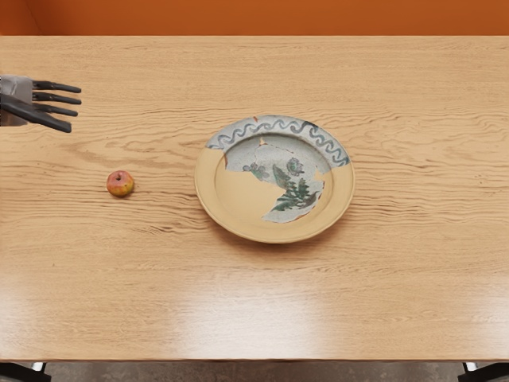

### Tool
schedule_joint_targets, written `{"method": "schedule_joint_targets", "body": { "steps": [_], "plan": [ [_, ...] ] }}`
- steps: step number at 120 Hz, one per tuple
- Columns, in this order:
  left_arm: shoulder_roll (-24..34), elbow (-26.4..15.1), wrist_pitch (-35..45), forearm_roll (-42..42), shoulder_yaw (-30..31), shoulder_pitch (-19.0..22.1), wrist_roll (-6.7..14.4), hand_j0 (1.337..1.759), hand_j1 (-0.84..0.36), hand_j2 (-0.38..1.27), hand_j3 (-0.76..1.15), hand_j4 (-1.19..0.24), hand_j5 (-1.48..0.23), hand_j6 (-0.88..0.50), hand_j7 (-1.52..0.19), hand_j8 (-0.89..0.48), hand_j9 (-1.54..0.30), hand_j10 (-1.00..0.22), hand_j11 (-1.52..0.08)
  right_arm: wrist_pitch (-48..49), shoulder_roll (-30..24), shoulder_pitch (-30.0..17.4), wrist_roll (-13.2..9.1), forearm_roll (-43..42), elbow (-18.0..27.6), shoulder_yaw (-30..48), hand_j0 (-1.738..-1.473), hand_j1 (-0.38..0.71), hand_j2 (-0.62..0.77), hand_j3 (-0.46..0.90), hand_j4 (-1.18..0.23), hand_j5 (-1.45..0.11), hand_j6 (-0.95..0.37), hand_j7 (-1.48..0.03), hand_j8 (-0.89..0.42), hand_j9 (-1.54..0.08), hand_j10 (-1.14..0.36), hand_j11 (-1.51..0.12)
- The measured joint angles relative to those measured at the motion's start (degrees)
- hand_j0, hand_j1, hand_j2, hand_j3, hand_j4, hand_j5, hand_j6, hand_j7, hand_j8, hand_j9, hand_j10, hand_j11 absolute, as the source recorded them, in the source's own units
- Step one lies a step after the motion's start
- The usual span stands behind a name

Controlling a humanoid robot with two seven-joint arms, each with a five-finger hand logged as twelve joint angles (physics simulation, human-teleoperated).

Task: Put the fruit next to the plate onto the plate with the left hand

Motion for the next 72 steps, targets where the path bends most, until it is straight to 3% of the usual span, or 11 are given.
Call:
{"method": "schedule_joint_targets", "body": {
  "steps": [14, 23, 42, 52, 72],
  "plan": [
    [-1.3, -0.8, 0.0, 1.4, 0.0, -0.6, 0.4, 1.658, 0.05, 0.05, 0.00, -0.25, -0.32, -0.25, -0.32, -0.25, -0.32, -0.25, -0.32, 0.0, 0.0, 0.3, 0.0, 0.0, 0.0, 0.1, -1.658, -0.31, -0.01, 0.00, -0.03, -0.05, -0.03, -0.05, -0.03, -0.05, -0.03, -0.05],
    [-2.1, -2.4, 0.0, 4.2, -0.1, -0.3, 3.3, 1.658, 0.05, 0.05, 0.00, -0.25, -0.32, -0.25, -0.32, -0.25, -0.32, -0.25, -0.32, 0.0, 0.0, 0.4, 0.0, 0.0, 0.0, 0.1, -1.658, -0.31, -0.01, 0.00, -0.03, -0.05, -0.03, -0.05, -0.03, -0.05, -0.03, -0.05],
    [5.4, -18.0, 1.1, 15.7, -0.3, -0.6, 6.0, 1.658, 0.05, 0.05, 0.00, -0.25, -0.32, -0.25, -0.32, -0.25, -0.32, -0.25, -0.32, 0.0, 0.0, 0.7, 0.0, 0.0, 0.0, 0.2, -1.658, -0.31, -0.01, 0.00, -0.03, -0.05, -0.03, -0.05, -0.03, -0.05, -0.03, -0.05],
    [6.8, -26.1, 7.0, 22.2, -0.3, -0.6, 7.0, 1.658, 0.05, 0.05, 0.00, -0.25, -0.32, -0.25, -0.32, -0.25, -0.32, -0.25, -0.32, 0.0, 0.0, 0.8, 0.0, 0.0, 0.0, 0.2, -1.658, -0.31, -0.01, 0.00, -0.03, -0.05, -0.03, -0.05, -0.03, -0.05, -0.03, -0.05],
    [6.1, -36.2, 22.7, 34.4, 0.1, 1.1, 9.0, 1.658, 0.05, 0.05, 0.00, -0.25, -0.32, -0.25, -0.32, -0.25, -0.32, -0.25, -0.32, 0.0, 0.0, 0.9, 0.0, 0.0, 0.0, 0.2, -1.658, -0.31, -0.01, 0.00, -0.03, -0.05, -0.03, -0.05, -0.03, -0.05, -0.03, -0.05]
  ]
}}
